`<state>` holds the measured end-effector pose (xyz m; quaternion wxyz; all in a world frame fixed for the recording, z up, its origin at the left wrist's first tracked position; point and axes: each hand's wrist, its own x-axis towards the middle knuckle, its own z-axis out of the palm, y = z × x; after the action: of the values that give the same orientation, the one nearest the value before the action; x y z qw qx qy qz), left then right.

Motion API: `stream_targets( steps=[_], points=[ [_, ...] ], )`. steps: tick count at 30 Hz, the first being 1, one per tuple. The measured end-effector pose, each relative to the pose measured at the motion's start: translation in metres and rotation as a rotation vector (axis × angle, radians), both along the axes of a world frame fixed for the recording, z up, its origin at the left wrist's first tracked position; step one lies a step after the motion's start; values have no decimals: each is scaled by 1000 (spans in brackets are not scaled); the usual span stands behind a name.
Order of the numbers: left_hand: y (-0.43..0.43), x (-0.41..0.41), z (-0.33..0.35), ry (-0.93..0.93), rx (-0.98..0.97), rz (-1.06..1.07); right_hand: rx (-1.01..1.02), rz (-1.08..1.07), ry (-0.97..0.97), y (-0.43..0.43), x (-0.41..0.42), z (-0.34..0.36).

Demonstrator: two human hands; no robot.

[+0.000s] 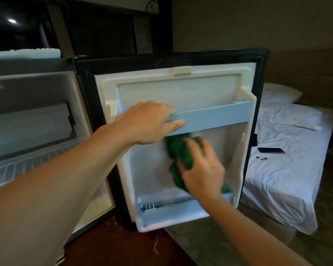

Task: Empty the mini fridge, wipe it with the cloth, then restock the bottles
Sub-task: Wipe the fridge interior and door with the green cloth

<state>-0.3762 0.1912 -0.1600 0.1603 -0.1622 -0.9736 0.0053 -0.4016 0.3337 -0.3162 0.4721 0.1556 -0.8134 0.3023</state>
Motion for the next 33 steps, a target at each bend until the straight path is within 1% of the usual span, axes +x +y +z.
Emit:
stream_targets(
  steps=[3, 4, 5, 6, 8, 9, 10, 11, 13, 14, 15, 16, 18, 19, 20, 21, 22, 24, 25, 26, 27, 28, 29, 30, 31, 33],
  points=[
    [-2, -1, 1, 6, 25, -20, -657, -195, -272, 9, -10, 4],
    [-1, -1, 1, 7, 27, -25, -769, -222, -299, 2, -11, 6],
    [0, -2, 1, 7, 22, -24, -727, -234, -254, -8, -8, 8],
    [2, -3, 0, 8, 11, -16, -569, -193, -155, -21, -4, 8],
    [4, -4, -1, 17, -17, 6, -110, 6, 86, -47, 5, -6],
    [5, -5, -2, 20, -17, 11, 119, 119, 183, -57, 9, -14],
    [4, -4, -2, 19, -7, 10, 287, 217, 239, -60, 9, -16],
    [4, -2, -1, 14, 5, 2, 387, 270, 278, -57, 8, -15],
    [2, 0, -1, 9, 17, -20, 421, 255, 333, -39, -3, -21],
    [1, 0, -1, 12, 14, -24, 355, 205, 321, -26, -6, -26],
    [1, 1, -2, 18, 11, -23, 179, 124, 257, -13, -8, -31],
    [0, 1, -2, 32, 9, -22, -108, 21, 134, -2, -10, -32],
    [0, 0, -4, 57, 6, -11, -844, -145, -166, 5, -17, -25],
    [1, 0, -4, 63, 0, -7, -1080, -188, -270, -1, -19, -21],
    [2, -1, -4, 63, -7, 1, -1124, -217, -318, -13, -18, -20],
    [3, -1, -3, 63, -12, 8, -1029, -230, -275, -26, -13, -20],
    [3, -2, -3, 63, -16, 18, -817, -186, -168, -38, -6, -24],
    [4, -2, -3, 63, -25, 27, -180, 20, 81, -60, 10, -47],
    [4, -1, -3, 67, -24, 23, 104, 117, 181, -65, 14, -58],
    [3, 0, -4, 68, -16, 18, 304, 194, 228, -62, 14, -60],
    [2, 3, -4, 69, -7, 13, 411, 245, 253, -53, 9, -57],
    [1, 5, -5, 73, -3, 11, 435, 248, 273, -44, 3, -56],
    [1, 7, -4, 80, -3, 15, 388, 200, 287, -33, -2, -58],
    [1, 9, -4, 83, -6, 25, 260, 124, 263, -22, -5, -61],
    [2, 10, -3, 82, -7, 35, 37, 39, 170, -11, -5, -64],
    [4, 8, -4, 84, -6, 56, -636, -92, -123, 4, -9, -61]
  ],
)
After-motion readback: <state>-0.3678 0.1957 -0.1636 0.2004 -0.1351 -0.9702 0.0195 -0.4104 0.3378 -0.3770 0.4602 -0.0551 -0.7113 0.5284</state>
